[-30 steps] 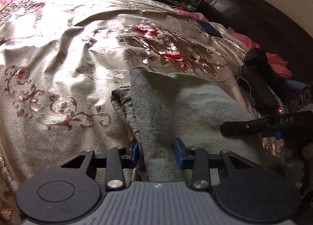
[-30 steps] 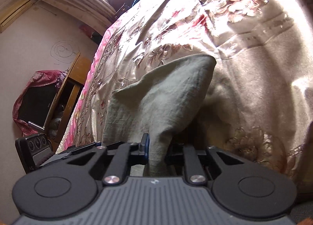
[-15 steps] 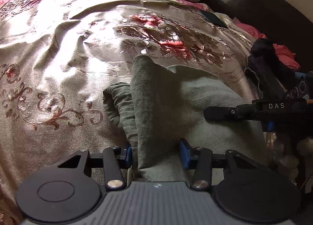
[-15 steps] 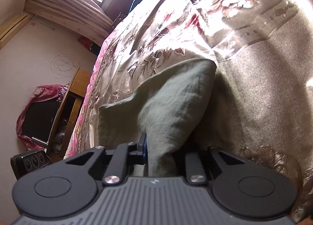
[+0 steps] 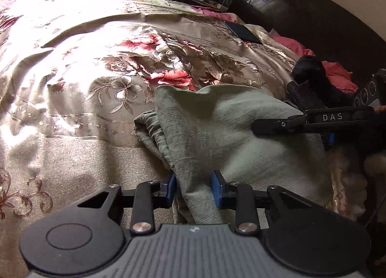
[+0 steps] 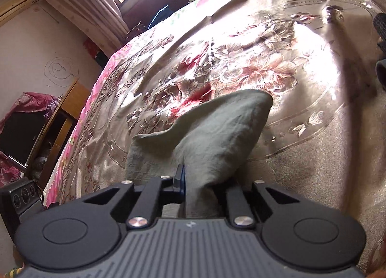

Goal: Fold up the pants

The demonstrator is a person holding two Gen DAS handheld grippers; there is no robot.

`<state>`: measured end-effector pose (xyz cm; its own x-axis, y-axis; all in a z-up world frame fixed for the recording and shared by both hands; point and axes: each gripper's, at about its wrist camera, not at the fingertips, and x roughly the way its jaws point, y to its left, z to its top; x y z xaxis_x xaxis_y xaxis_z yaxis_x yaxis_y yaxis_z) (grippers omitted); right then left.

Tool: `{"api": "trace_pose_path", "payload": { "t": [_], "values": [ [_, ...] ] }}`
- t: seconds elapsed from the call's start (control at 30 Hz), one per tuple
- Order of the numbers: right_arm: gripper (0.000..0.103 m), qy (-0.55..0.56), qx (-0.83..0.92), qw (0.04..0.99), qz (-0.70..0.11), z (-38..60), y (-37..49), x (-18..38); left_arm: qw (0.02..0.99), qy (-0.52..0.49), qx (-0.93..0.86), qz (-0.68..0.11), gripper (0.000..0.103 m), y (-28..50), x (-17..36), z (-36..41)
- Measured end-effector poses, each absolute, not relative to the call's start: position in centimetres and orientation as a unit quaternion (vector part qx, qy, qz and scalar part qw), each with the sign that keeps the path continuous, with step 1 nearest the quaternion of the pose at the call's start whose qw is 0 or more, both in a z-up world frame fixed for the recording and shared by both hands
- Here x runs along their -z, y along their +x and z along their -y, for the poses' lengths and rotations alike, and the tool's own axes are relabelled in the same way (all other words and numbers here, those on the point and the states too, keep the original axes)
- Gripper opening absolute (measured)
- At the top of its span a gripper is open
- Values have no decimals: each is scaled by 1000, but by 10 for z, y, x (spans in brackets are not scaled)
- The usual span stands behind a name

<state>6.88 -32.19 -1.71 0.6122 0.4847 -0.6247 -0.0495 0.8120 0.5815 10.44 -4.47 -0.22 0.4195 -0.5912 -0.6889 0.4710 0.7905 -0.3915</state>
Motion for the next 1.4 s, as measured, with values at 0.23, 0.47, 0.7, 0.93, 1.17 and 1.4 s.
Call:
{"api": "trace_pose_path", "payload": {
  "t": [0.23,0.47,0.7,0.93,1.17,1.4],
  "values": [
    [39,278,-151,845,-431,320,67,39,836,-100,294,-452,55,96,9,17],
    [39,217,-87,899,-370,329,47,-1,883,-91,240,-393,57,74,-9,6],
    [39,93,-128,922,-352,266,65,-17,908,-13,271,-319,58,32,-37,31],
    [43,90,-17,928,-362,302,68,-13,872,11,262,-413,60,37,11,48],
    [46,113,-185,914,-344,248,74,-22,870,-15,258,-419,62,37,11,44],
    [48,104,-255,868,-412,177,121,41,874,-3,249,-416,63,29,13,48]
  ]
}}
